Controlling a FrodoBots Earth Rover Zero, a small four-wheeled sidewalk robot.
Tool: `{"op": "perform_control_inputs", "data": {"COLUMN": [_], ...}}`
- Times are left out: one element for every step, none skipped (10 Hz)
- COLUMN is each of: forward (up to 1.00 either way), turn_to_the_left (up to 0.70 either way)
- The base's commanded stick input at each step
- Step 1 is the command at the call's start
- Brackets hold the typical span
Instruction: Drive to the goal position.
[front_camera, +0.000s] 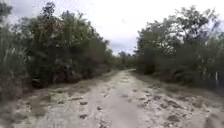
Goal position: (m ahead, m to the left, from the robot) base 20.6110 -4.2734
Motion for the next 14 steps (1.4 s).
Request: {"op": "perform_control_inputs", "data": {"forward": [0.7, 0.7, 0.7, 0.7, 0.7, 0.7, 0.7, 0.7, 0.7, 0.7, 0.7, 0.7, 0.7, 0.7], "turn_to_the_left": [0.0, 0.0, 0.0, -0.3, -0.35, -0.35, -0.35, -0.2, -0.03, 0.0, 0.0, 0.0, 0.0, 0.0]}}
